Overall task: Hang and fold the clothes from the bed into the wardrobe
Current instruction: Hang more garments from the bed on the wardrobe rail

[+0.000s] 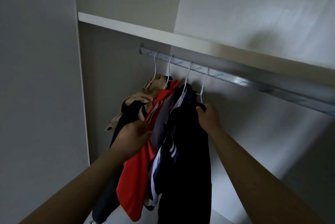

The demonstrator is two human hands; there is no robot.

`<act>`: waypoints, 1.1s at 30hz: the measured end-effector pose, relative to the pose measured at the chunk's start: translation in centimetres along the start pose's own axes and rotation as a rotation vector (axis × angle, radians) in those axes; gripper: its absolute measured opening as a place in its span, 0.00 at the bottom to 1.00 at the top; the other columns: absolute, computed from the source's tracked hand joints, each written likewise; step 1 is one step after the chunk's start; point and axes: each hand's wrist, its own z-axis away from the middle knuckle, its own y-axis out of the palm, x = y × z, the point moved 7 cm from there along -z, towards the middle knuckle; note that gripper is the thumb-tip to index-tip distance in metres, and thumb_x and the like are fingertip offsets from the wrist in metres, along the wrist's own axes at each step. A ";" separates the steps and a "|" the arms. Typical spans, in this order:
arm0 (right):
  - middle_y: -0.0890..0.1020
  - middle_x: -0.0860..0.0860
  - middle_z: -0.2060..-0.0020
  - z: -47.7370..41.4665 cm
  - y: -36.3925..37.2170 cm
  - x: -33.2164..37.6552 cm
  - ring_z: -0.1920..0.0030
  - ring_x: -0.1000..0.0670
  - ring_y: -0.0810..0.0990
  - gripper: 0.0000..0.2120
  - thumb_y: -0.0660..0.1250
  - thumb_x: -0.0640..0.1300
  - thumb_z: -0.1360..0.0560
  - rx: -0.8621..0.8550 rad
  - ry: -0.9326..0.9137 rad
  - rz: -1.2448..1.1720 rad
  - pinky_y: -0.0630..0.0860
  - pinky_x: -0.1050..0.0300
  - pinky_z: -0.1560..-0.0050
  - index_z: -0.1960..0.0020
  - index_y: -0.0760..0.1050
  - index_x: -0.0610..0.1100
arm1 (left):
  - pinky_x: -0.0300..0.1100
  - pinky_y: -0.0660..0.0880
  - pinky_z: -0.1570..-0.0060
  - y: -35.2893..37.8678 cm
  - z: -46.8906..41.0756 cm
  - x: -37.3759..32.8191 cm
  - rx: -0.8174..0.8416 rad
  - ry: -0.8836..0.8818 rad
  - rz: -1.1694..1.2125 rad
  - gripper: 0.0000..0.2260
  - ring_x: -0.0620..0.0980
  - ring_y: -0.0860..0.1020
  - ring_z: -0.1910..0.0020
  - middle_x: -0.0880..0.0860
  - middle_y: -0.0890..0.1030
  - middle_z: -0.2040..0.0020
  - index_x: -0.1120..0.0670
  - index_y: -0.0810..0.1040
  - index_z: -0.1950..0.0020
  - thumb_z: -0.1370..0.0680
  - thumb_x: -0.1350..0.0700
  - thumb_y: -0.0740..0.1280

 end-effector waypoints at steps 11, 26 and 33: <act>0.69 0.52 0.73 6.0 -2.2 5.2 0.74 0.55 0.67 0.15 0.62 0.35 0.25 0.021 0.014 0.083 0.62 0.68 0.79 0.69 0.65 0.45 | 0.22 0.67 0.64 -6.5 2.6 -3.2 0.065 0.007 0.005 0.08 0.35 0.74 0.60 0.46 0.79 0.54 0.56 0.79 0.44 0.23 0.58 0.66; 0.79 0.51 0.56 24.9 0.0 15.6 0.55 0.55 0.78 0.13 0.66 0.40 0.23 0.111 0.033 -0.127 0.74 0.64 0.51 0.39 0.74 0.42 | 0.20 0.68 0.59 -18.7 14.1 -3.1 0.163 0.011 0.078 0.11 0.37 0.76 0.56 0.44 0.79 0.53 0.56 0.78 0.40 0.22 0.57 0.66; 0.79 0.55 0.56 28.6 1.6 18.5 0.54 0.56 0.79 0.11 0.65 0.41 0.23 0.234 -0.064 -0.175 0.75 0.63 0.52 0.41 0.75 0.46 | 0.21 0.69 0.61 -22.8 18.8 -3.2 -0.013 -0.098 0.092 0.06 0.37 0.78 0.58 0.40 0.79 0.56 0.50 0.79 0.47 0.23 0.58 0.67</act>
